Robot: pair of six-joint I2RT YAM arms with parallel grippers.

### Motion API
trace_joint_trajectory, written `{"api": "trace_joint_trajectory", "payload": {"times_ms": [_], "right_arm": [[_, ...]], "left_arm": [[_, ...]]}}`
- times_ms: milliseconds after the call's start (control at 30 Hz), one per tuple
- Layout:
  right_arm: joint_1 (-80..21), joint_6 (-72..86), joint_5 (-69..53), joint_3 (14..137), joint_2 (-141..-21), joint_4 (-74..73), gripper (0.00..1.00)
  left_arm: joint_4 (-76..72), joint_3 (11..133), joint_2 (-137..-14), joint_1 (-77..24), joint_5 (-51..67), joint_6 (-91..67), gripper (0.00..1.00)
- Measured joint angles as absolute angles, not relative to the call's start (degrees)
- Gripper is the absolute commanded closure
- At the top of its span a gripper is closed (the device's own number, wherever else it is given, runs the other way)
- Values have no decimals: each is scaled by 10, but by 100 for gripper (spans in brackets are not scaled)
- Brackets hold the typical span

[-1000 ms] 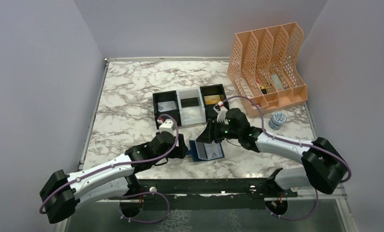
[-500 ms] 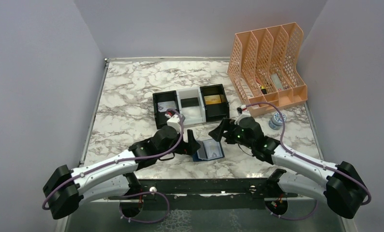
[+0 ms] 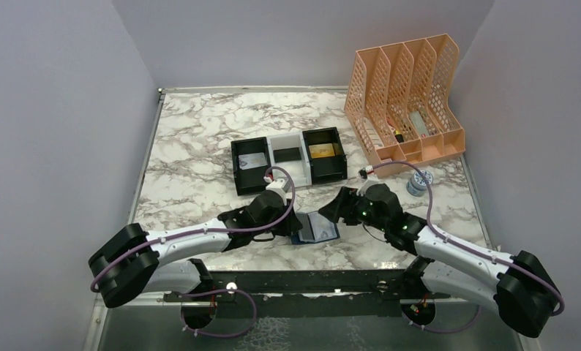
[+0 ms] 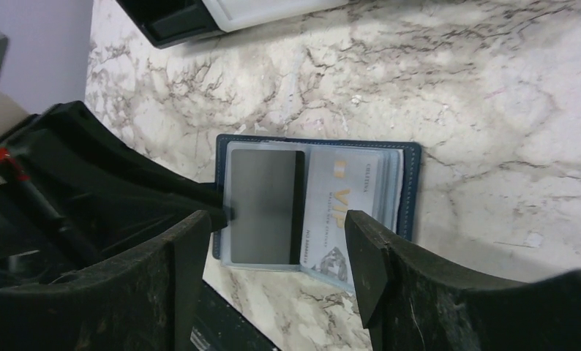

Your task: Take the credit cards out of the card holder

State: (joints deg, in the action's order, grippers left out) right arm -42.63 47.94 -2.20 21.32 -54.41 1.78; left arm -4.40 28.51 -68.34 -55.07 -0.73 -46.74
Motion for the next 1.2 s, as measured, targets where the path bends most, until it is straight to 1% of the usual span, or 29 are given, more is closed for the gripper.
{"api": "trace_joint_trajectory", "payload": {"times_ms": [167,300,467,600,900,1200], "right_arm": [[-426,473,-95,213,-589,64,52],[-426,466,-165,227,-660,95,62],[-426,458,-227,257,-740,114,64],[-426,451,-253,273,-777,117,64],[-426,425,-248,317,-806,79,64],[-426,417,-216,328,-818,51,64]], "left_arm": [[-61,248,-698,-551,-17,-477,88],[-65,229,-715,-551,-25,-480,90],[-82,227,-727,-551,-30,-482,90],[-86,227,-729,-551,-31,-481,90],[-89,227,-731,-551,-33,-481,91],[-85,227,-728,-551,-39,-480,91]]}}
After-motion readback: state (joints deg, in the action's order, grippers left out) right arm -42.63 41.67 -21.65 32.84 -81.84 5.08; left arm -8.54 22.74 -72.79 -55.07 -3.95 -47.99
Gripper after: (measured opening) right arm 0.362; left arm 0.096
